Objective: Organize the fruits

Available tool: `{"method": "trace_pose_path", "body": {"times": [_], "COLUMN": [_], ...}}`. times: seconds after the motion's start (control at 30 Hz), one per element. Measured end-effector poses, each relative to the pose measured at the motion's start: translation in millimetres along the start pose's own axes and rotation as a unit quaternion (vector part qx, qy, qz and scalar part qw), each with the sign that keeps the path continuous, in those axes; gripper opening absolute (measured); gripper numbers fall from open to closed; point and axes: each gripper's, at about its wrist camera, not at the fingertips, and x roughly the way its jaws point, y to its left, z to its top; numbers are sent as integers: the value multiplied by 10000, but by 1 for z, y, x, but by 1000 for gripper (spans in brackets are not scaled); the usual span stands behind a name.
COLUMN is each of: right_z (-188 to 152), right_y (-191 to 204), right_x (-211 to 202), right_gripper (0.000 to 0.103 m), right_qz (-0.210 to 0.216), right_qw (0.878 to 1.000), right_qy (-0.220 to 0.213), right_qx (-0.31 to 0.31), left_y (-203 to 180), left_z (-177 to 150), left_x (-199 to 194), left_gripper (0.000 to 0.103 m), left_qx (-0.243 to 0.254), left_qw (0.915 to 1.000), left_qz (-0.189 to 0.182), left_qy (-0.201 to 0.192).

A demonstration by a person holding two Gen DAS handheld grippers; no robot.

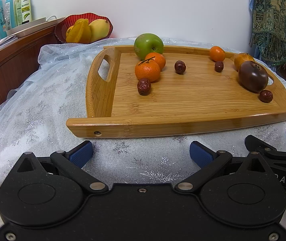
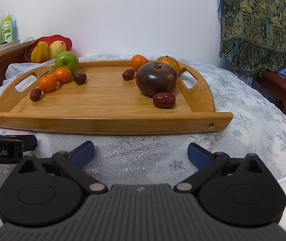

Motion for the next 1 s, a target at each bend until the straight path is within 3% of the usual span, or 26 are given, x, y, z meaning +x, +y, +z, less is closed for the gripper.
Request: {"method": "trace_pose_path", "body": {"times": [1.0], "right_z": [0], "right_y": [0], "right_x": [0], "right_gripper": [103], "right_qz": [-2], "right_qw": [10000], "right_qy": [-3], "right_qx": [0], "left_y": [-1], "left_z": [1], "left_x": [1], "left_gripper": [103], "left_qx": [-17], "left_qw": [10000], "left_qz": [18], "left_qy": [28]}}
